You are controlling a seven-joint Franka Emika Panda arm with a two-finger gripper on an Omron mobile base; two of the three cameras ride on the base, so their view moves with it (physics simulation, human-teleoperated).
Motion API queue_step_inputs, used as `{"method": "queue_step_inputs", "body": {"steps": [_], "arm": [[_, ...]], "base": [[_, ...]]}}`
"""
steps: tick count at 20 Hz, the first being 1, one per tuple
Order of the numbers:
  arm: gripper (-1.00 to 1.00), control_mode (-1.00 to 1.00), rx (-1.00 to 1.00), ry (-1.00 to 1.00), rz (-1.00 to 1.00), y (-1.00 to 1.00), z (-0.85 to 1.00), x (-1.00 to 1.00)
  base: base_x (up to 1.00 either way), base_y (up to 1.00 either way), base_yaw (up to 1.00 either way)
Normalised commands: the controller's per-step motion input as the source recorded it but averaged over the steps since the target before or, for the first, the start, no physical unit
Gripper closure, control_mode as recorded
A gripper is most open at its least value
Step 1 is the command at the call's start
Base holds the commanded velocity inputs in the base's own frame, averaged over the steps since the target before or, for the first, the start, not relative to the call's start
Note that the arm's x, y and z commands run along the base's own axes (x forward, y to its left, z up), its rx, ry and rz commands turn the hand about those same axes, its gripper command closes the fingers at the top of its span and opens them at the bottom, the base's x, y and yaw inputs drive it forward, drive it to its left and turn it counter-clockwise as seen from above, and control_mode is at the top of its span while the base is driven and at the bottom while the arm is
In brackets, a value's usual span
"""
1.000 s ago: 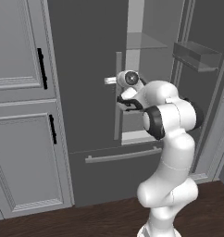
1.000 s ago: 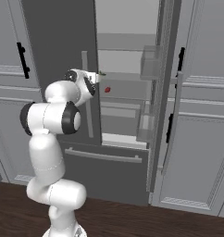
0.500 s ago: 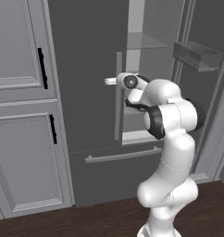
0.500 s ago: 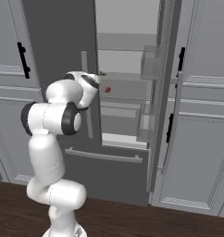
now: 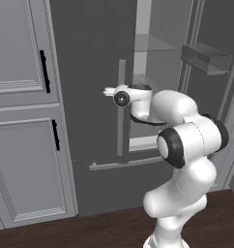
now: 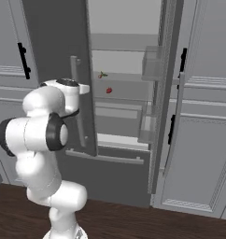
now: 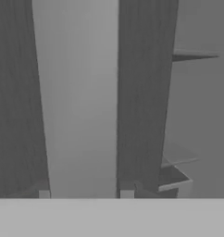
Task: Take the strawberry from the fridge and place it on top of the pancake, located on the dining counter.
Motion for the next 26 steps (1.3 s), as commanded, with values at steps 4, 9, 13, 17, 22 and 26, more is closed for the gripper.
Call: {"method": "queue_step_inputs", "body": {"steps": [4,9,13,17,22,26], "arm": [[1.0,-1.0,0.0,0.06,-0.26,0.55,0.0,-0.89],[1.0,-1.0,0.0,0.16,-0.26,0.63,0.0,-0.46],[1.0,-1.0,0.0,0.08,-0.25,0.51,-0.01,-0.3],[-1.0,-1.0,0.0,0.0,-0.24,0.62,-0.07,-0.4],[-1.0,-1.0,0.0,0.0,-0.24,0.65,-0.14,-0.47],[-1.0,-1.0,0.0,0.0,-0.23,0.52,-0.02,-0.54]], "base": [[0.0,0.0,0.0],[0.0,0.0,0.0],[0.0,0.0,0.0],[0.0,0.0,0.0],[0.0,0.0,0.0],[0.0,0.0,0.0]]}}
